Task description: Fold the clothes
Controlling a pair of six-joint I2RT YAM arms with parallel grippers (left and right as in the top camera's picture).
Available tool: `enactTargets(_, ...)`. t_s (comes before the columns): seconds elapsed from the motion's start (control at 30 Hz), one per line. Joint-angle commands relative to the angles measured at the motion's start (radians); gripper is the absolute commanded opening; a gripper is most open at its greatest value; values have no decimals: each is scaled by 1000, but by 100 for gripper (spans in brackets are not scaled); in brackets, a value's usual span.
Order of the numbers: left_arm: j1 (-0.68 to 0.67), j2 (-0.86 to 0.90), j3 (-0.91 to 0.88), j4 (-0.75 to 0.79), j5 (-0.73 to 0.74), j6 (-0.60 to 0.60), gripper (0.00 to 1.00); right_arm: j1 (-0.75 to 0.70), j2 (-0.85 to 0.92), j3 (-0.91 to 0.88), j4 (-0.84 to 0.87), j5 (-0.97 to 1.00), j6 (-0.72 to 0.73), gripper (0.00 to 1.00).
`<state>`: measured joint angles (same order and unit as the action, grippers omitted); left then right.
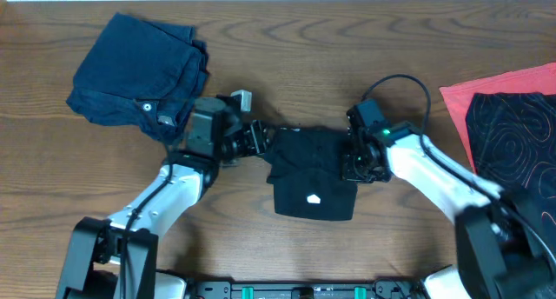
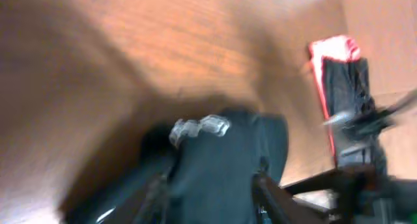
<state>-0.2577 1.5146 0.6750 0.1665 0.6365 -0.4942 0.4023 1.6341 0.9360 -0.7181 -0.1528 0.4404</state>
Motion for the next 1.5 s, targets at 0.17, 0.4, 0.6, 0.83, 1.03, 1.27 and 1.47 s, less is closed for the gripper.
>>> enactTargets(0.17, 105, -16, 13, -215, -61, 226, 56, -7, -182, -2, 39, -12, -161, 1)
enactTargets(0.4, 106, 41, 13, -190, -61, 304, 60, -2, -66, -3, 143, -61, -123, 1)
enactTargets(0.6, 106, 164, 13, -148, 43, 307, 60, 11, 82, -3, 185, -90, -162, 1)
enactTargets(0.83, 56, 263, 13, -87, 242, 306, 68, 10, 191, -3, 188, -91, -161, 1)
enactTargets(1.03, -23, 281, 10, -72, 246, 306, 71, 10, 198, -3, 188, -84, -161, 1)
enactTargets(1.27, -104, 281, 10, -28, 153, 291, 71, 11, 198, -3, 188, -84, -161, 1)
enactTargets(1.47, -144, 281, 10, 66, 137, 176, 70, 11, 198, -3, 187, -84, -161, 1)
